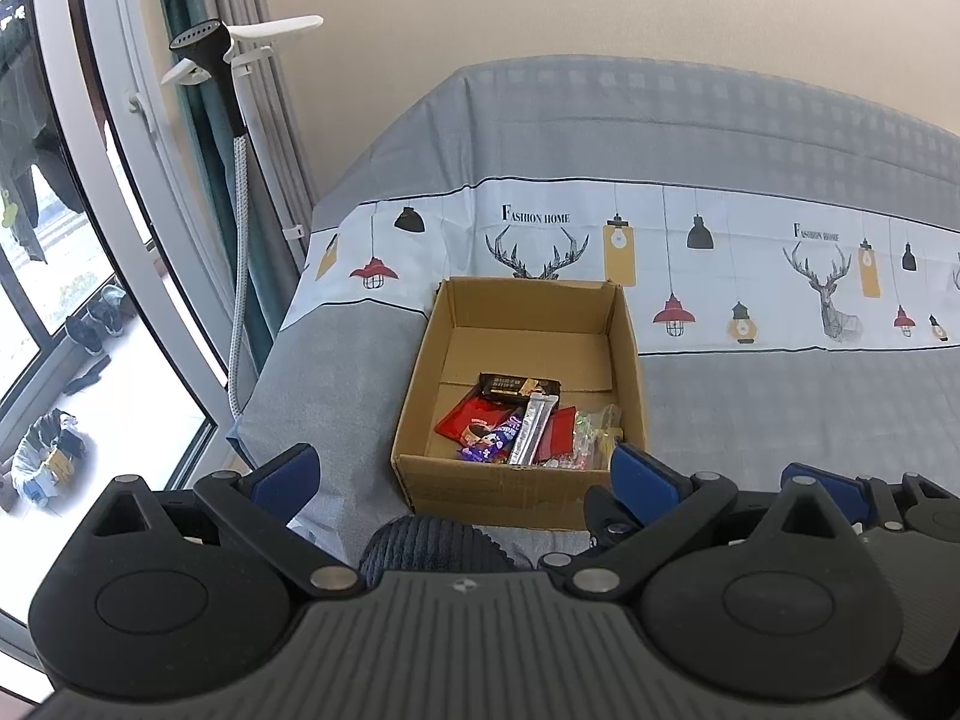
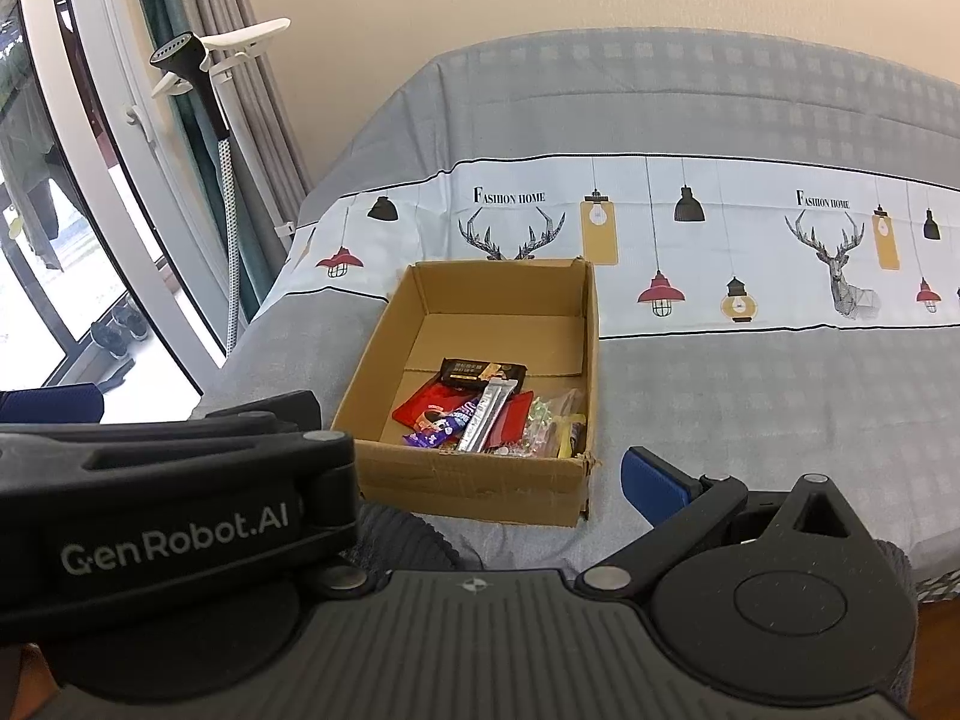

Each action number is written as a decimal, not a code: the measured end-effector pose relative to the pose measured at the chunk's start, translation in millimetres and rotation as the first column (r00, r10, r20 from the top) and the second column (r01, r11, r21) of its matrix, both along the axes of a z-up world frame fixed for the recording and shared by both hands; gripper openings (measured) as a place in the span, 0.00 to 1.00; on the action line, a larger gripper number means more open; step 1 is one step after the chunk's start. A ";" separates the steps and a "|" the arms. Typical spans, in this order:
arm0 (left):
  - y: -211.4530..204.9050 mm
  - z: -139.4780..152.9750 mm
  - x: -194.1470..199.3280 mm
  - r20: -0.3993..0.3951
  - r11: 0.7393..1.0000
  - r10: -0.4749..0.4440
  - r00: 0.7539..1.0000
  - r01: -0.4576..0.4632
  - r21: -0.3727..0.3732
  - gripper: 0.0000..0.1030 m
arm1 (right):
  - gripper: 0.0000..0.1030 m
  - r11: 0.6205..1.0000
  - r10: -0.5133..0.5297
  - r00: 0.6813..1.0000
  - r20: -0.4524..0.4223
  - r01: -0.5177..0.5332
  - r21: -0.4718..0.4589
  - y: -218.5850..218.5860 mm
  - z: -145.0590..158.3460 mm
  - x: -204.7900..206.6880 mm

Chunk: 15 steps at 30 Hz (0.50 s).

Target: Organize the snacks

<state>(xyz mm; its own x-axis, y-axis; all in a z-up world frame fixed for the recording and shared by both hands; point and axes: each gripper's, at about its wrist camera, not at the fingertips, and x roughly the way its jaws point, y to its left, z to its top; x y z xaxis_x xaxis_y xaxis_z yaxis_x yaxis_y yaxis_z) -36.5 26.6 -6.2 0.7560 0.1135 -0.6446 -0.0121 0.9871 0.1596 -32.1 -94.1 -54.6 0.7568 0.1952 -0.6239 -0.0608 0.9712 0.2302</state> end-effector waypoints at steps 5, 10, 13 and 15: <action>0.0 0.0 -0.4 0.002 1.000 -0.003 1.000 0.003 0.004 1.00 | 0.99 1.000 0.001 1.000 0.002 -0.001 0.002 1.2 -1.8 -2.8; 0.6 -1.9 1.4 -0.005 1.000 -0.007 1.000 0.007 0.006 1.00 | 0.99 1.000 0.000 1.000 -0.005 0.000 0.003 0.7 -3.1 -3.3; -0.2 -3.6 2.9 -0.008 1.000 -0.010 1.000 0.010 0.009 1.00 | 0.99 1.000 -0.001 1.000 -0.011 0.002 0.004 0.2 -4.0 -1.6; -1.9 -5.0 4.4 -0.014 1.000 -0.014 1.000 0.014 0.010 1.00 | 0.99 1.000 -0.003 1.000 -0.014 0.003 0.005 0.2 -5.0 -0.8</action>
